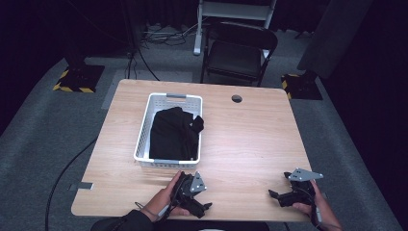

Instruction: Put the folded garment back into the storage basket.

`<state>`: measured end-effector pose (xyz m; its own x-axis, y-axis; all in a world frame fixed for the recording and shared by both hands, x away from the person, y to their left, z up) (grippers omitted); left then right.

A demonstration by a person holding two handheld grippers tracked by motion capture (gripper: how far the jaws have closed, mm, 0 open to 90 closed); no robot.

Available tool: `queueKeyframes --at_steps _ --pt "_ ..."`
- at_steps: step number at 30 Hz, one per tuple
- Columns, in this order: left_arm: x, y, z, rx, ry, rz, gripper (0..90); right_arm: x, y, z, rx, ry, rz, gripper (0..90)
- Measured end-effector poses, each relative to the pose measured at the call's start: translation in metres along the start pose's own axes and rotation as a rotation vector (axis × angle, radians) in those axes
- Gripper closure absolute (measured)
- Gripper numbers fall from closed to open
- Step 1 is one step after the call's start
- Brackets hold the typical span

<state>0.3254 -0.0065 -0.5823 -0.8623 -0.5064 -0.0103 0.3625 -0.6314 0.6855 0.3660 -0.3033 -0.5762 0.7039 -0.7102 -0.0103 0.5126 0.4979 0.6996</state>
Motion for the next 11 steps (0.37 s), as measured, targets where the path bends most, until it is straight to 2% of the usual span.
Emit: queueKeyframes --at_steps 11 --pt "-0.0004 0.0007 -0.0007 0.001 -0.005 -0.006 1.4 0.0 0.0001 -0.0001 0.0 0.002 0.002 0.5"
Point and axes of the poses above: each handheld gripper's, and its own axes: z roughly backward along the jaws, y roughly out of its top, x roughly to its right, the point moved 9 cm from there along -z, roughly forward along the jaws, and after that the axes turned 2 degrees about y, right-handed, at the moved point
